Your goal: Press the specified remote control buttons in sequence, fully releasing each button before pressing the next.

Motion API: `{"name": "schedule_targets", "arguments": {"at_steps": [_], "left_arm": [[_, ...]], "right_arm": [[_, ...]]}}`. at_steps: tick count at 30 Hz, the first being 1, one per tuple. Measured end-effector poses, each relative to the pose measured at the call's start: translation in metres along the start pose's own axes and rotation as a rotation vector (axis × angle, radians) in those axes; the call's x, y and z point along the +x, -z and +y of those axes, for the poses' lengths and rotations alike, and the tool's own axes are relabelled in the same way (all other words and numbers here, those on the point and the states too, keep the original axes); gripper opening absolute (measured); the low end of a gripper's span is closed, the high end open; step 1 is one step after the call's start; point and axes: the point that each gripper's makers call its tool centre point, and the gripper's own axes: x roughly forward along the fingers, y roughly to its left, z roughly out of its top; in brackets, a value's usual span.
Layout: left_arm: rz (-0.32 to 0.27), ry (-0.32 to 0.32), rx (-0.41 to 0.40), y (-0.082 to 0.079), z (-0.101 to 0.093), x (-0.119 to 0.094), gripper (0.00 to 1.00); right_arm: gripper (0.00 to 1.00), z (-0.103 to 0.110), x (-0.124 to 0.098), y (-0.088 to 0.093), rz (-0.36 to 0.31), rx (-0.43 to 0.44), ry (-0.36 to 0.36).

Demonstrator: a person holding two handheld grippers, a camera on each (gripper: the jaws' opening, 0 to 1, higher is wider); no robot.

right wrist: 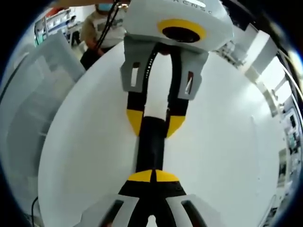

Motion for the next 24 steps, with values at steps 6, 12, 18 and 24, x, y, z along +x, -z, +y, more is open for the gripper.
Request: {"name": "schedule_targets", "arguments": {"at_steps": [6, 12, 18, 24], "left_arm": [[0.003, 0.0, 0.002, 0.0, 0.0, 0.0, 0.24], [0.003, 0.001, 0.002, 0.0, 0.0, 0.0, 0.24], [0.003, 0.0, 0.0, 0.0, 0.0, 0.0, 0.24], [0.001, 0.001, 0.003, 0.0, 0.001, 0.0, 0.24]], "right_arm": [[0.0, -0.002, -0.009, -0.008, -0.047, 0.021, 0.016], [0.0, -0.001, -0.015, -0.012, -0.059, 0.013, 0.027], [0.0, 0.001, -0.018, -0.011, -0.052, 0.009, 0.03], [0.0, 0.002, -0.021, -0.006, -0.044, 0.011, 0.033]]}}
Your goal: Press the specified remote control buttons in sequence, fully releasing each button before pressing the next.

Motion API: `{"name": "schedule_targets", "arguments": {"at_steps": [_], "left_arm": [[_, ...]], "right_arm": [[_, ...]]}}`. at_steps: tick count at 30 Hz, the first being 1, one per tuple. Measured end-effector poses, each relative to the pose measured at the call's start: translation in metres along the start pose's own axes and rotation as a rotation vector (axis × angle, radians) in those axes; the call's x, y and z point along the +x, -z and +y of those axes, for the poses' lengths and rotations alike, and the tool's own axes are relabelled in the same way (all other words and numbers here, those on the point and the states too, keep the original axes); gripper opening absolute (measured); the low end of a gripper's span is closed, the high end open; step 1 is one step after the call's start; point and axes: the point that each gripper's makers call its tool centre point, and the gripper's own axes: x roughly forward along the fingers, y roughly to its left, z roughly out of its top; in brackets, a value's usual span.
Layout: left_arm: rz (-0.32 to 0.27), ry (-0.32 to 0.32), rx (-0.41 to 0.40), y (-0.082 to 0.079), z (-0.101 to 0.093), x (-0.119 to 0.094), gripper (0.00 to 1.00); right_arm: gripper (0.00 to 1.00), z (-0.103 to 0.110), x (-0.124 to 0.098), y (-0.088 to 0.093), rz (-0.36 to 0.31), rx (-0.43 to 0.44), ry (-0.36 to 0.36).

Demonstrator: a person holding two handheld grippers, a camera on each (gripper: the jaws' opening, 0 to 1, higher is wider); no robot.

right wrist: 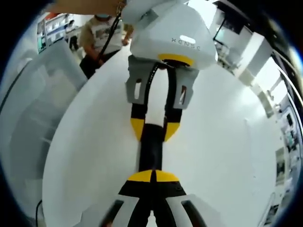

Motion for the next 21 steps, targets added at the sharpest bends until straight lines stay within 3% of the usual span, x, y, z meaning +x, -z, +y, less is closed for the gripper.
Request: {"name": "schedule_targets", "arguments": {"at_steps": [21], "left_arm": [[0.004, 0.002, 0.0, 0.0, 0.0, 0.0, 0.24]], "right_arm": [[0.0, 0.008, 0.009, 0.004, 0.023, -0.008, -0.031]]}}
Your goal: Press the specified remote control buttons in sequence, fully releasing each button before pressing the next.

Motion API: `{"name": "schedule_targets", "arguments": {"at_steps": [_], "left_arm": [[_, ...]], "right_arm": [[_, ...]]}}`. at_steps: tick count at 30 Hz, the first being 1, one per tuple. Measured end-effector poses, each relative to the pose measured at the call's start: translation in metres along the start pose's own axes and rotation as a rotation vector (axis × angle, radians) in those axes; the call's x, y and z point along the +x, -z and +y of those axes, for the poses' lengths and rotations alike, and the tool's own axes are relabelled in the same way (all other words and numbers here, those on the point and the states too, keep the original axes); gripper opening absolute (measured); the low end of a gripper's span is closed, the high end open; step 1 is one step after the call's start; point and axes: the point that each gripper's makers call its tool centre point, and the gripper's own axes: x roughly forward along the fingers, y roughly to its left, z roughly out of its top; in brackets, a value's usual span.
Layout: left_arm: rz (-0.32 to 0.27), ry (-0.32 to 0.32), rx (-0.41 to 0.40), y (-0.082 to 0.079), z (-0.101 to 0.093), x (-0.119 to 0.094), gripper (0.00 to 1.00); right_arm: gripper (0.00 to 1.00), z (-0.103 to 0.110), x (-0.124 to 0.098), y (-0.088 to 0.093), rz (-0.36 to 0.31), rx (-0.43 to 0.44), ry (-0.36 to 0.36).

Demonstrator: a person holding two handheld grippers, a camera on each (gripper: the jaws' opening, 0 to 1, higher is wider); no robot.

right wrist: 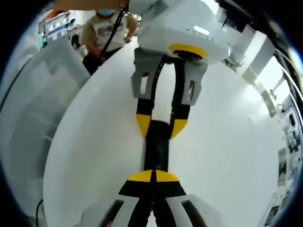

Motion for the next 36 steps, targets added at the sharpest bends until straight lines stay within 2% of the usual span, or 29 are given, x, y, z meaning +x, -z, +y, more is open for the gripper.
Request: {"name": "schedule_targets", "arguments": {"at_steps": [36], "left_arm": [[-0.004, 0.006, -0.001, -0.001, -0.0004, 0.0, 0.24]], "right_arm": [[0.0, 0.0026, 0.0098, 0.0022, 0.018, -0.031, -0.016]]}}
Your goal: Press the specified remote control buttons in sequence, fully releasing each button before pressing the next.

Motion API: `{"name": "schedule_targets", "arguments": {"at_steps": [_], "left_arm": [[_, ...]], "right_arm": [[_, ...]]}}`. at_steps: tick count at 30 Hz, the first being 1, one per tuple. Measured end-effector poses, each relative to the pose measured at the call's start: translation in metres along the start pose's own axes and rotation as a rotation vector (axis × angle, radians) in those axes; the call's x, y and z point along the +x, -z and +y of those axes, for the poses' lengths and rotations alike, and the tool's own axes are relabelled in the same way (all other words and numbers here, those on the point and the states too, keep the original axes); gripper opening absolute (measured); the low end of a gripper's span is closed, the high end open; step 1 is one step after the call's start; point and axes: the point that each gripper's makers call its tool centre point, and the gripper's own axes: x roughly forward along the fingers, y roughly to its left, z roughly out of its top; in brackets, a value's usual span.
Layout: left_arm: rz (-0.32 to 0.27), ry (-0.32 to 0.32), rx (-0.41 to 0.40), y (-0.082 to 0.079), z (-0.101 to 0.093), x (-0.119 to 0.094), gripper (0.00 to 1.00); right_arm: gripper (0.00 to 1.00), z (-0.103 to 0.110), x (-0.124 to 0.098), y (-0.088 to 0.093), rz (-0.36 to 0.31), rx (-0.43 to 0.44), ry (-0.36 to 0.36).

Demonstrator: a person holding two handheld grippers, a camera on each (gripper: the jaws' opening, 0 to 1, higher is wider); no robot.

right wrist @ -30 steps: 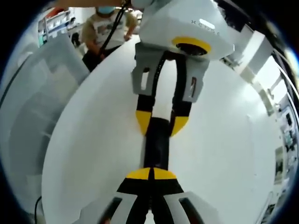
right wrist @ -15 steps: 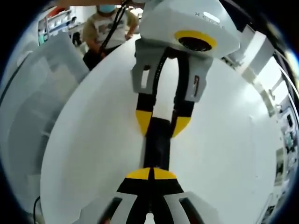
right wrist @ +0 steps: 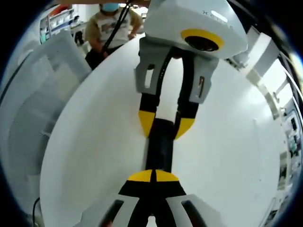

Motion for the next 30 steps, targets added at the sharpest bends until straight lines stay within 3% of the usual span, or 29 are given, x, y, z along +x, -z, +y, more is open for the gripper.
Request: {"name": "schedule_targets", "arguments": {"at_steps": [30], "left_arm": [[0.007, 0.002, 0.004, 0.0003, -0.0005, -0.0003, 0.24]], "right_arm": [[0.0, -0.0004, 0.0008, 0.0, 0.01, -0.004, 0.002]]}}
